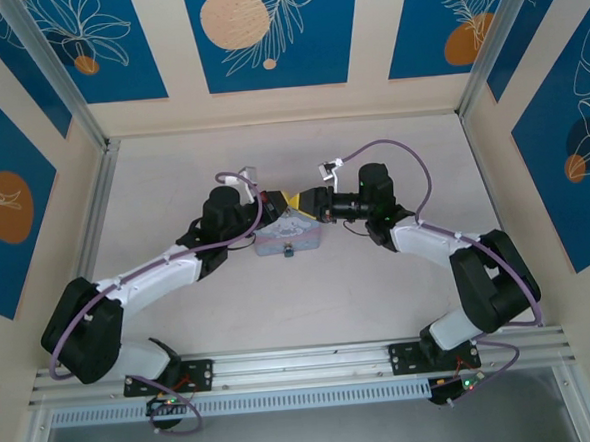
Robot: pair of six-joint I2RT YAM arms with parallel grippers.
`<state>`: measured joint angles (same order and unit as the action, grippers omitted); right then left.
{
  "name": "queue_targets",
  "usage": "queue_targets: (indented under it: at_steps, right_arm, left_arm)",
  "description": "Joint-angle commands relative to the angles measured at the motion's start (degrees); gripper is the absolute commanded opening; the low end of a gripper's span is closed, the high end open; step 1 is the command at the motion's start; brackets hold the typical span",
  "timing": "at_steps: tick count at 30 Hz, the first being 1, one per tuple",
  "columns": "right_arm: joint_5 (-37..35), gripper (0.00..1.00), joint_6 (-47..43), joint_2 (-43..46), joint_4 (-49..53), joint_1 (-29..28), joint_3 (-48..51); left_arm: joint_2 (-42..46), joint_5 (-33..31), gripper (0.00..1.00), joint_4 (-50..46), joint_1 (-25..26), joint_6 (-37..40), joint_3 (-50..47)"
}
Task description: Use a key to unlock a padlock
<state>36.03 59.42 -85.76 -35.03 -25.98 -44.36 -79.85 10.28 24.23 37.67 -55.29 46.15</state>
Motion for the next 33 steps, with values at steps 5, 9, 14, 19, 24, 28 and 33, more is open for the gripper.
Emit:
queue_targets:
  at_steps: [5, 9, 14, 19, 24, 28, 33]
  right_arm:
    - [2.72, 0.32, 0.64, -1.79, -2.41, -1.76, 1.35]
    - [2.93, 0.3, 1.03, -0.98, -4.34, -0.64, 3.58]
    - [4.13, 0.39, 1.58, -0.13, -7.22, 0.9, 5.92]
    - [5.1, 0.4, 1.01, 0.63, -8.1, 1.8, 6.57]
    - [5.72, 0.42, 0.72, 0.68, -8.53, 2.29, 5.84]
    - [5.89, 0.42, 0.48, 0.39, -8.47, 2.5, 5.03]
    - [5.8, 0.41, 0.72, -0.18, -8.51, 2.51, 4.2]
  left_arm:
    - [0.3, 0.45, 0.0, 4.13, 0.33, -1.33, -0.01]
    - [0.49, 0.61, 0.0, 2.5, 0.31, -0.64, 0.57]
    - [0.23, 1.56, 0.0, 1.71, 0.37, -0.31, 1.12]
    - [-0.45, 3.67, 0.0, 1.02, 0.3, 0.12, 2.34]
    - [-1.68, 6.2, 0.0, 1.73, 0.29, -0.07, 3.22]
    - [-2.32, 7.47, 0.0, 2.23, 0.31, -0.39, 3.59]
    - [-3.18, 8.34, 0.0, 2.82, 0.3, -0.96, 3.86]
